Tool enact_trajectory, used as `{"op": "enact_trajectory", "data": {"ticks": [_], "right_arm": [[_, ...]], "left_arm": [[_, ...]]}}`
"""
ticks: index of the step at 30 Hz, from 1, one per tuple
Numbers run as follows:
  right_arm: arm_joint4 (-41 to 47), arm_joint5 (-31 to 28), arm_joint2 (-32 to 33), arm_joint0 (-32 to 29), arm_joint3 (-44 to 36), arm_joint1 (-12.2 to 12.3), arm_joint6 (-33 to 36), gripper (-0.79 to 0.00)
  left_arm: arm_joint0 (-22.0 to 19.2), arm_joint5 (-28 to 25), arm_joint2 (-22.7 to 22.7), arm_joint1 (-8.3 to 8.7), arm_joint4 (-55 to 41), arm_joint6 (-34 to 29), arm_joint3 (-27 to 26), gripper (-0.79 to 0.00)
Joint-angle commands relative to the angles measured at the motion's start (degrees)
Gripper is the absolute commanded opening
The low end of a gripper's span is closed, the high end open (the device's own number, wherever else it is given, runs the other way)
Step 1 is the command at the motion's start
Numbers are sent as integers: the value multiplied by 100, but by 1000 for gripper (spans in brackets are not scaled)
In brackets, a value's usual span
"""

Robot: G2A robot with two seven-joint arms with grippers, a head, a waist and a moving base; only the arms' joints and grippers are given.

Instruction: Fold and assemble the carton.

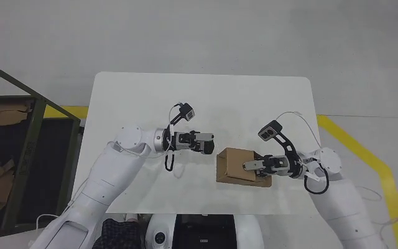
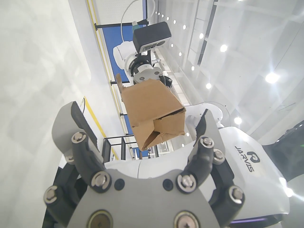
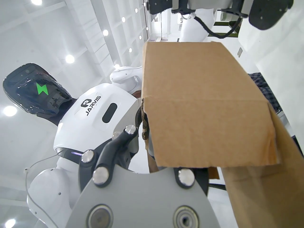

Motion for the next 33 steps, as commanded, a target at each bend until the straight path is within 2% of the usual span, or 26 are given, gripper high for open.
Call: {"op": "enact_trajectory", "data": {"ticks": [1, 12, 17, 23, 33], "right_arm": [[-18, -1, -76, 36, 43, -15, -51, -785], [79, -136, -228, 352, 550, -87, -305, -785], [36, -196, -295, 457, 698, -112, -365, -785], [-120, -477, -246, 473, 704, -124, -664, -785], [-132, -456, -252, 452, 681, -127, -752, -785]], "left_arm": [[21, -279, -6, 0, 153, 114, -52, 0], [99, -2216, -314, 40, 1204, 779, -24, 0], [129, -2752, -432, 71, 1546, 959, -63, 0], [136, -2812, -443, 76, 1598, 994, -56, 0], [140, -2791, -458, 75, 1628, 1080, -91, 0]]}}
